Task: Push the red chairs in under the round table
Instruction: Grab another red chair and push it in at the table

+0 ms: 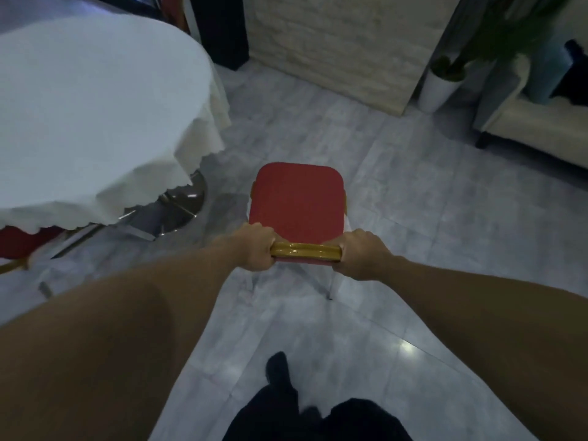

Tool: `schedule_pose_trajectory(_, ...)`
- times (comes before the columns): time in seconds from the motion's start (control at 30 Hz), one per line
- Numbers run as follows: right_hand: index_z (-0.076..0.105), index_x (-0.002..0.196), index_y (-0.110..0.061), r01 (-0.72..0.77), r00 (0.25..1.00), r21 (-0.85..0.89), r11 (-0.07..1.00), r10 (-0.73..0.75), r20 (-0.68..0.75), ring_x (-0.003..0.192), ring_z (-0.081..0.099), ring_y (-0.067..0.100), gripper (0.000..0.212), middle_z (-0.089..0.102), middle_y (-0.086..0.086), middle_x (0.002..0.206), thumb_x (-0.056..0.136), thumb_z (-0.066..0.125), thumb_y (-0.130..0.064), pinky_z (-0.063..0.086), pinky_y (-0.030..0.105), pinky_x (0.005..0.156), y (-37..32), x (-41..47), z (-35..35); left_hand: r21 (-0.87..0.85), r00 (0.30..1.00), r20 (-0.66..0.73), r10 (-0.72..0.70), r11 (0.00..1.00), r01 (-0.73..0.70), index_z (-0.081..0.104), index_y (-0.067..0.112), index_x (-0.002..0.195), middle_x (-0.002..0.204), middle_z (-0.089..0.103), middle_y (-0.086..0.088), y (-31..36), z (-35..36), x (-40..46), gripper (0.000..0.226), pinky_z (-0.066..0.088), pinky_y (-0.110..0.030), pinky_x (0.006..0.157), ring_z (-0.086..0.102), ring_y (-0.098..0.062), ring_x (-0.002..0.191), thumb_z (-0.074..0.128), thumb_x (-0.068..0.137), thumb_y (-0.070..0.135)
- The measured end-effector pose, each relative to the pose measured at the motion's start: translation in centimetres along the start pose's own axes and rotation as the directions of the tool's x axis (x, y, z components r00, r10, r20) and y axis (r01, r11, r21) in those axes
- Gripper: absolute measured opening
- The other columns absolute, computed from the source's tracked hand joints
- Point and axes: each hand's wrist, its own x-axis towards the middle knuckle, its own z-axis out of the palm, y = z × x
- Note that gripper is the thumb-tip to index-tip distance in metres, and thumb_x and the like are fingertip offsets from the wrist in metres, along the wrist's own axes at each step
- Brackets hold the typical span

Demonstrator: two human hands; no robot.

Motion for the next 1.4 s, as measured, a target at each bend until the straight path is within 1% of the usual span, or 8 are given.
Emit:
schedule_pose_trajectory(0.27, 0.079, 0.109, -0.032, 0.174, 0.983, -0.098, 0.98, -0.168, 0.067, 0.078, 0.065, 0.021, 0.025, 0.076, -0.001, 0.091, 0.093, 0.064, -0.018, 0.05, 0.033, 0.069, 4.5, 4.0, -3.7, -0.15, 0.978, -0.029, -0.207, 0.968, 0.201, 0.069, 0.037, 0.121, 0.102, 0.072, -0.007, 2.3, 0.3, 2.4, 0.038, 0.046, -0.03, 0.08, 0.066, -0.031, 0.099, 0.06, 0.086, 0.023)
schedule_pose_trajectory(0.43, 0.08, 0.109, -0.035, 0.345, 0.937, -0.176, 0.922, -0.327, 0.127, 0.088, 0.07, 0.027, 0.025, 0.078, 0.0, 0.098, 0.093, 0.066, -0.021, 0.047, 0.033, 0.07, 7.6, 7.2, -6.7, -0.226, 0.919, -0.055, -0.392, 0.901, 0.371, 0.064, 0.044, 0.124, 0.103, 0.07, -0.003, 5.1, 0.3, 4.2, 0.045, 0.049, -0.031, 0.08, 0.066, -0.03, 0.099, 0.058, 0.083, 0.029)
schedule_pose_trajectory(0.63, 0.076, 0.116, -0.045, 0.495, 0.861, -0.234, 0.837, -0.437, 0.261, 0.095, 0.07, 0.03, 0.034, 0.078, -0.001, 0.107, 0.091, 0.066, -0.025, 0.049, 0.036, 0.076, 10.5, 10.7, -9.8, -0.366, 0.851, -0.049, -0.522, 0.802, 0.471, 0.069, 0.038, 0.115, 0.098, 0.074, -0.001, 9.1, 0.3, 6.3, 0.043, 0.056, -0.041, 0.084, 0.068, -0.029, 0.094, 0.054, 0.076, 0.025)
schedule_pose_trajectory(0.8, 0.077, 0.113, -0.048, 0.586, 0.805, -0.266, 0.765, -0.513, 0.299, 0.091, 0.069, 0.027, 0.034, 0.078, -0.005, 0.1, 0.091, 0.067, -0.025, 0.044, 0.032, 0.074, 12.0, 13.0, -11.7, -0.454, 0.812, -0.079, -0.578, 0.746, 0.487, 0.067, 0.038, 0.117, 0.099, 0.072, -0.002, 11.4, 0.4, 8.0, 0.042, 0.054, -0.043, 0.086, 0.065, -0.03, 0.094, 0.055, 0.082, 0.019)
schedule_pose_trajectory(0.97, 0.079, 0.116, -0.046, 0.635, 0.765, -0.248, 0.731, -0.552, 0.33, 0.086, 0.066, 0.023, 0.035, 0.076, -0.005, 0.096, 0.092, 0.068, -0.023, 0.044, 0.032, 0.075, 12.1, 15.0, -13.3, -0.562, 0.788, -0.104, -0.607, 0.69, 0.457, 0.058, 0.046, 0.131, 0.09, 0.072, 0.003, 11.9, 0.8, 8.9, 0.062, 0.057, -0.043, 0.08, 0.068, -0.026, 0.086, 0.049, 0.074, 0.022)
schedule_pose_trajectory(1.03, 0.078, 0.12, -0.047, 0.657, 0.747, -0.255, 0.71, -0.565, 0.351, 0.082, 0.062, 0.019, 0.037, 0.071, -0.009, 0.09, 0.093, 0.068, -0.023, 0.042, 0.03, 0.075, 11.7, 15.9, -13.7, -0.585, 0.782, -0.098, -0.615, 0.671, 0.455, 0.057, 0.048, 0.13, 0.086, 0.07, 0.006, 11.1, 0.6, 9.1, 0.062, 0.057, -0.042, 0.078, 0.067, -0.024, 0.083, 0.047, 0.074, 0.023)
schedule_pose_trajectory(1.2, 0.079, 0.113, -0.044, 0.67, 0.738, -0.276, 0.689, -0.578, 0.349, 0.093, 0.071, 0.025, 0.03, 0.078, -0.003, 0.099, 0.093, 0.07, -0.023, 0.041, 0.03, 0.074, 9.9, 19.4, -14.4, -0.617, 0.797, -0.073, -0.6, 0.655, 0.437, 0.06, 0.05, 0.117, 0.079, 0.067, 0.006, 7.7, -0.6, 9.7, 0.052, 0.058, -0.042, 0.073, 0.066, -0.021, 0.074, 0.048, 0.08, 0.014)
schedule_pose_trajectory(1.4, 0.078, 0.119, -0.046, 0.679, 0.731, -0.289, 0.675, -0.592, 0.339, 0.099, 0.071, 0.026, 0.031, 0.078, -0.003, 0.107, 0.094, 0.07, -0.028, 0.043, 0.031, 0.075, 5.4, 25.7, -15.3, -0.628, 0.779, -0.091, -0.621, 0.643, 0.439, 0.056, 0.05, 0.129, 0.084, 0.067, 0.008, 0.5, -2.7, 10.3, 0.06, 0.057, -0.04, 0.076, 0.067, -0.024, 0.08, 0.05, 0.08, 0.016)
